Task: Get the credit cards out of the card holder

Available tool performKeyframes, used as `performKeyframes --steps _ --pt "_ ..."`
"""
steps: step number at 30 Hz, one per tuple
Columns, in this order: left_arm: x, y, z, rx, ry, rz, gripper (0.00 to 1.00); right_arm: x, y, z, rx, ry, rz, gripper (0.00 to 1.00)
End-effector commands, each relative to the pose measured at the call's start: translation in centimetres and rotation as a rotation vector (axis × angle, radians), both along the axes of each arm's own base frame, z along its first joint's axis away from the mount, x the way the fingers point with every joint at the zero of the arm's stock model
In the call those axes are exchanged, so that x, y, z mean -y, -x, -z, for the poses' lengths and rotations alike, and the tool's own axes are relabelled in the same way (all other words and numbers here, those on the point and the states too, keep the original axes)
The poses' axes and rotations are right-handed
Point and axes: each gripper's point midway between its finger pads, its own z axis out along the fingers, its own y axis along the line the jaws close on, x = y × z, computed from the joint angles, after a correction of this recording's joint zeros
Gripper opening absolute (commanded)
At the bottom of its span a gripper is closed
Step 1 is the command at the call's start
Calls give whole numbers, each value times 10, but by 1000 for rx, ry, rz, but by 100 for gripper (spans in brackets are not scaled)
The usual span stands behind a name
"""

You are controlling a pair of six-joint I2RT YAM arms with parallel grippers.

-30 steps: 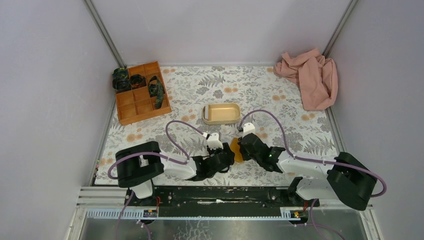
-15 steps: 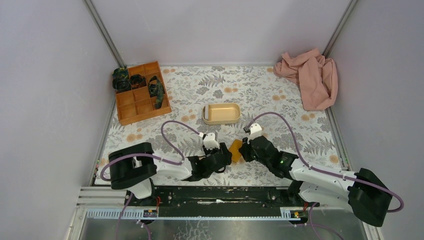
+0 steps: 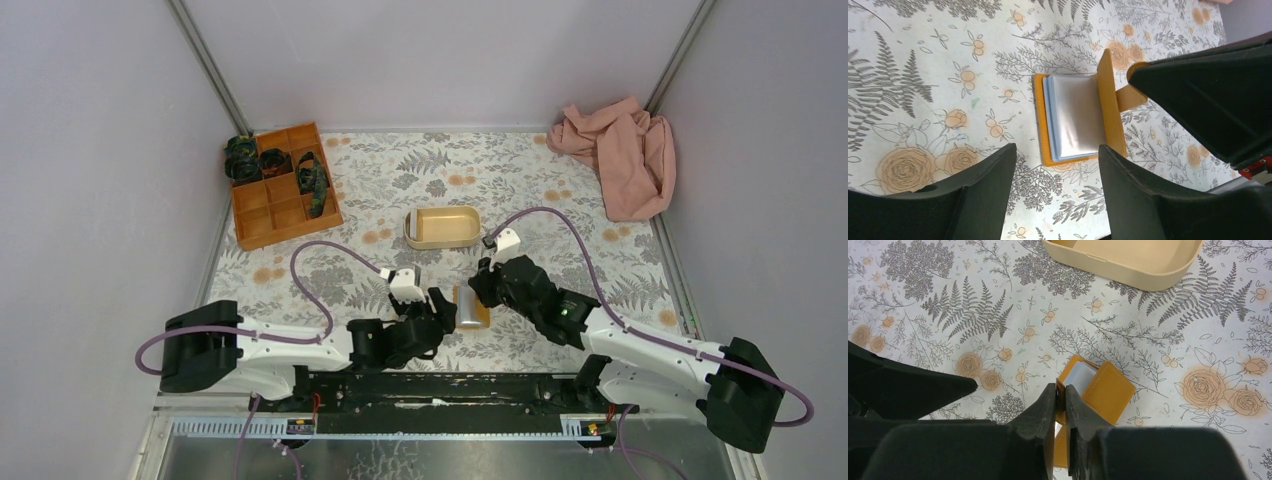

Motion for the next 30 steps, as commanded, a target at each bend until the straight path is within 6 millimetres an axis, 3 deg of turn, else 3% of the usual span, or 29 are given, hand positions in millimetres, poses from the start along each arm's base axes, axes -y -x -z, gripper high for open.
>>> performKeyframes --steps 1,10,17,30 --pt "-23 -7 1 50 -57 -64 69 -4 -4 -14 25 -2 -4 0" --pt "-8 -8 4 49 -93 -44 70 19 -2 9 -10 6 113 0" --pt "14 -9 7 46 -106 -10 70 55 -5 8 -17 21 310 0" --pt "47 -10 1 66 -97 60 69 114 -4 32 -18 183 557 0"
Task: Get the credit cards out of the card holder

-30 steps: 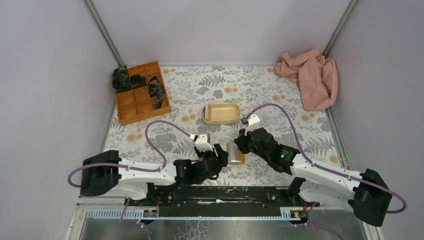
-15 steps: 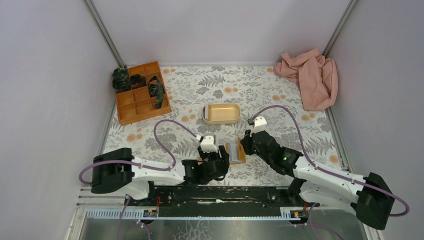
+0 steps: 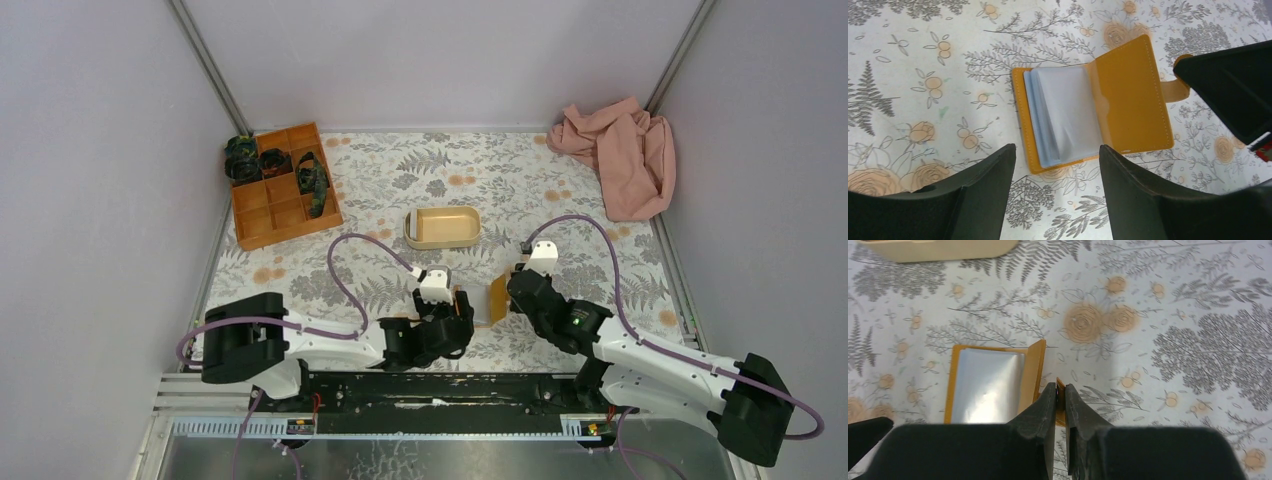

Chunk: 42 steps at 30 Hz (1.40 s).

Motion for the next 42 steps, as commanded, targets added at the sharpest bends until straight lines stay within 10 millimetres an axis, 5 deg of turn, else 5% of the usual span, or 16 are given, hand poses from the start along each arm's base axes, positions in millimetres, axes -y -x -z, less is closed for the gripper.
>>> performKeyframes --steps 1,19,21,24,29,32,42 --pt "22 -4 -17 37 47 20 69 25 -1 4 16 56 122 0" --pt "84 5 0 -25 55 153 64 30 1 15 1 64 143 3" --pt "84 4 11 -36 20 144 53 30 2 13 11 50 142 6" --pt "76 1 30 -57 -45 100 24 30 2 7 34 24 131 15" --pt "79 4 43 -84 -32 127 0 28 3 4 49 5 111 34" --pt "76 2 46 -88 -41 105 3 33 3 -1 58 8 132 46" --pt "67 -1 58 -105 -57 84 13 20 -1 -24 88 -37 76 46"
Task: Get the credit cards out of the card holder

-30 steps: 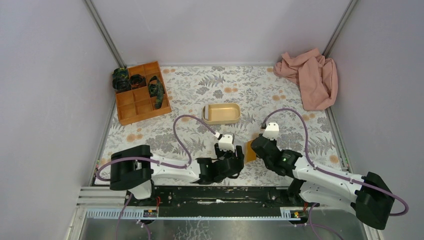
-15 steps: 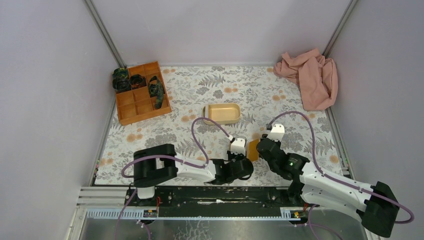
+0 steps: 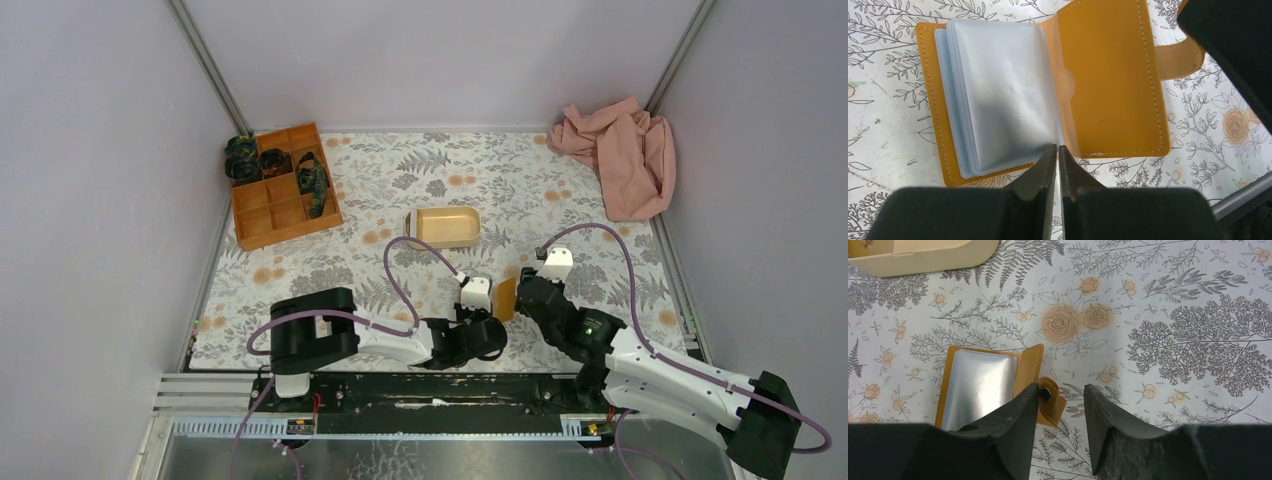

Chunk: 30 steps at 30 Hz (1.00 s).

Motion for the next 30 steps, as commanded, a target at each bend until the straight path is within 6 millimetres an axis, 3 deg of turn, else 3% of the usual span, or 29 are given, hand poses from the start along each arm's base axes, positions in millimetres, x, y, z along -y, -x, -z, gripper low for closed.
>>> performKeyframes --steps 1,6,12,17,23,30 --pt "-6 -5 10 -4 -12 -27 18 -11 -8 -28 50 -39 -19 46" --pt "-4 -8 4 9 -10 -59 32 -17 -7 -36 49 -58 -49 44" --pt "-1 -11 -1 64 -142 -79 33 -21 -4 -45 59 -118 -61 26" --pt "9 -10 8 53 -151 -66 33 -32 -1 -54 57 -167 -113 20" --pt "7 -11 10 64 -141 -58 33 -46 2 -58 49 -202 -178 18" --pt "-1 -8 -8 108 -63 -9 34 -69 4 -74 50 -231 -286 24"
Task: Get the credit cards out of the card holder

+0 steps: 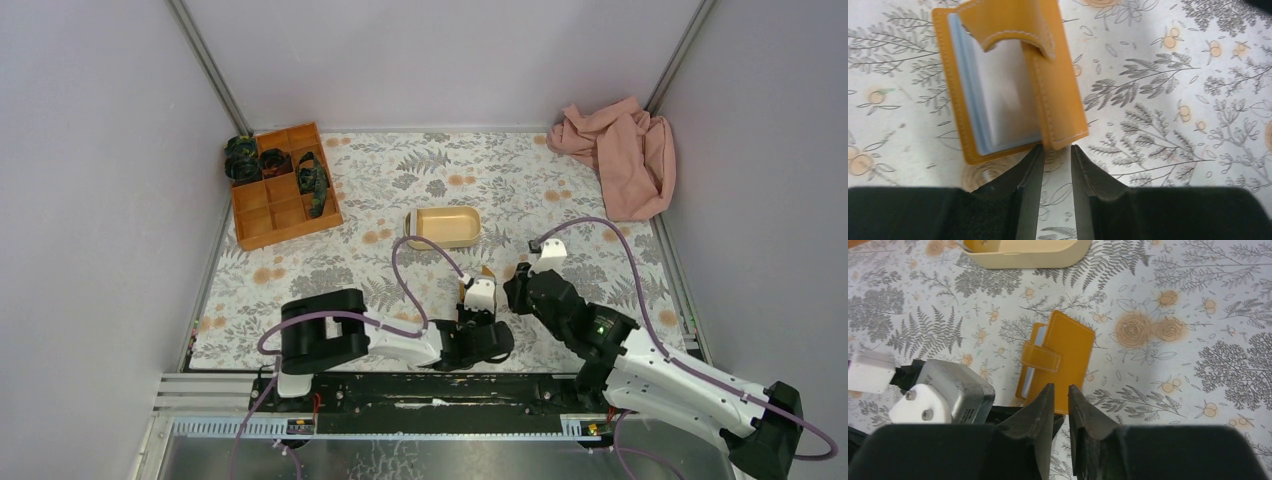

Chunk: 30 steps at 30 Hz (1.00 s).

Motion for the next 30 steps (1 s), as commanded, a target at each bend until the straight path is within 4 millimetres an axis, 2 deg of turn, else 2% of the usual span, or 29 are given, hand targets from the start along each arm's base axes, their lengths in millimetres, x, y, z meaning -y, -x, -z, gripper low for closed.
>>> performKeyframes --steps 1,4,13,20,25,30 --pt "-1 -1 -18 61 34 35 34 -29 -6 -37 49 -66 -95 26" --pt "-4 1 -19 64 53 58 34 -41 -6 -34 22 -44 -147 29" --pt "-19 7 -16 61 98 60 34 -74 -6 -17 -56 -1 -270 27" --pt "-30 6 -19 78 115 45 34 -86 -9 -9 -88 41 -305 29" --pt "-33 6 -15 85 104 50 34 -77 -18 -5 -103 149 -255 50" --pt "-30 12 -10 118 158 111 36 -77 -33 -3 -131 238 -196 57"
